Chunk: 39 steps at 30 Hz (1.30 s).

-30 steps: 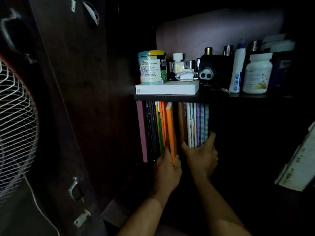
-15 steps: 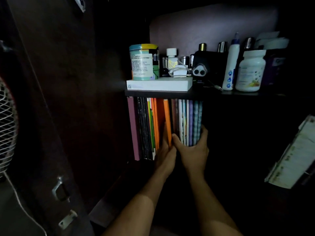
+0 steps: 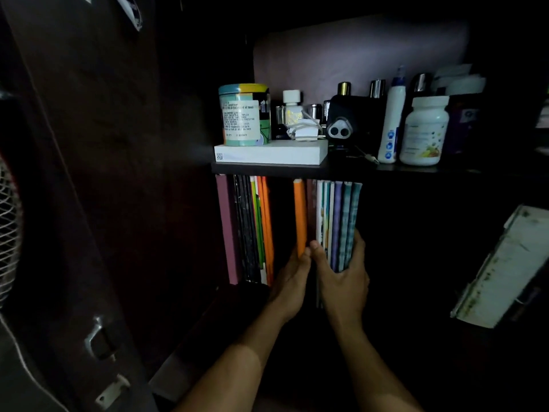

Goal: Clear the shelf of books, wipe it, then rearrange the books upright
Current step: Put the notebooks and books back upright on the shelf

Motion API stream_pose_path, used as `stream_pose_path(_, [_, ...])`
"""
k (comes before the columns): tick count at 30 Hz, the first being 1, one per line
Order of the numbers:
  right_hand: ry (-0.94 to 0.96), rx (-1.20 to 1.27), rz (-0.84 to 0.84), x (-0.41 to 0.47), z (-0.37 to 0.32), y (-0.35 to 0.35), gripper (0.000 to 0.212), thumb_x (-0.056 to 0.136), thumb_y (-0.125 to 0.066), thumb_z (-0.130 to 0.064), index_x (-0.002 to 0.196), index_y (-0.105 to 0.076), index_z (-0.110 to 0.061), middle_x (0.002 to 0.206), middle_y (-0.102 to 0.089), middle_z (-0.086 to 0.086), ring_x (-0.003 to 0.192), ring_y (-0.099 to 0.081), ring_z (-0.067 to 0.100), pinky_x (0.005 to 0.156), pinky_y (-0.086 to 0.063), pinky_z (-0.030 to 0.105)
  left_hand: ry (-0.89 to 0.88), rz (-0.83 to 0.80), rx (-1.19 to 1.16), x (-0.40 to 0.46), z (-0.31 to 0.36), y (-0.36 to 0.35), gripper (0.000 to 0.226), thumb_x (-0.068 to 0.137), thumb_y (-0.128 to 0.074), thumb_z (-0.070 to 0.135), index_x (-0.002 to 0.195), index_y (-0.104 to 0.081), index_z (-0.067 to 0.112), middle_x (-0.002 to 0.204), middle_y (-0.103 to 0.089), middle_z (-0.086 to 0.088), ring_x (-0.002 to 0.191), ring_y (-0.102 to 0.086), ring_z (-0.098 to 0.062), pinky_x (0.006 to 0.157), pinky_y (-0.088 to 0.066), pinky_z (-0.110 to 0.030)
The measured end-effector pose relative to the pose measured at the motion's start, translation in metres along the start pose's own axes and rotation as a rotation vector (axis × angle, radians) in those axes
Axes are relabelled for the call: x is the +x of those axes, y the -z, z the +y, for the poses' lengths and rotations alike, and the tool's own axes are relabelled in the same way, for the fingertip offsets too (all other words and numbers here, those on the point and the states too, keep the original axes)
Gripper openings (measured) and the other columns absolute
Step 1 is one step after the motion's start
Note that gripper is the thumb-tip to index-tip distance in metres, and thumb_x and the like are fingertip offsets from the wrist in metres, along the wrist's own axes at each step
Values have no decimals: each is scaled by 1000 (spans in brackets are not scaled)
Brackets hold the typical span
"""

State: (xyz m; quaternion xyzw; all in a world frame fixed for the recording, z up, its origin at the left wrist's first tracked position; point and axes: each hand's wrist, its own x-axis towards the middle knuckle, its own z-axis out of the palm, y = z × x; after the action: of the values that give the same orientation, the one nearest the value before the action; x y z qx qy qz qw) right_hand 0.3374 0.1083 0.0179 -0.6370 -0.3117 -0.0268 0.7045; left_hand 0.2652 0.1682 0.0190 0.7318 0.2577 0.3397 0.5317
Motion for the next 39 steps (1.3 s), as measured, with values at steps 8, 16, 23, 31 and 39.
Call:
stream_pose_path(8, [-35, 94, -212, 22, 16, 7, 103, 63, -79, -71, 149, -36, -36, 133, -58, -12, 119, -59, 5, 90, -48, 19, 15, 65, 1, 7, 6, -6, 66, 96, -21, 61, 158, -19, 37, 158, -22, 20, 139, -20, 6, 110, -18, -17])
stream_pose_path(16, [-44, 48, -246, 33, 25, -8, 107, 49, -79, -81, 140, -35, -43, 137, -51, -8, 120, -55, 11, 93, -51, 31, 27, 155, -196, 12, 2, -1, 73, 96, -37, 69, 159, -13, 40, 158, -17, 23, 144, -20, 1, 117, -22, -29])
stream_pose_path(23, [-139, 98, -666, 52, 39, 23, 119, 64, -94, -22, 142, -11, -55, 135, -51, -17, 120, -53, -1, 103, -48, 35, 87, 111, -133, 11, 7, 0, 61, 102, -24, 56, 158, -19, 32, 160, -24, 16, 130, -20, 7, 106, -18, -20])
stream_pose_path(31, [-40, -113, -535, 51, 42, 27, 123, 47, -98, -49, 150, -33, -35, 139, -52, -12, 125, -53, 9, 104, -48, 34, 38, 213, -86, 15, 1, -1, 55, 104, -26, 54, 155, -28, 36, 146, -32, 24, 128, -27, 8, 91, -25, 1])
stream_pose_path(39, [22, -308, -463, 31, 35, 32, 116, 58, -89, -62, 152, -33, -25, 150, -48, -4, 135, -48, 14, 108, -44, 33, 106, 301, 66, -12, -9, -1, 67, 100, -33, 63, 153, -41, 22, 153, -46, 1, 140, -43, -19, 110, -36, -30])
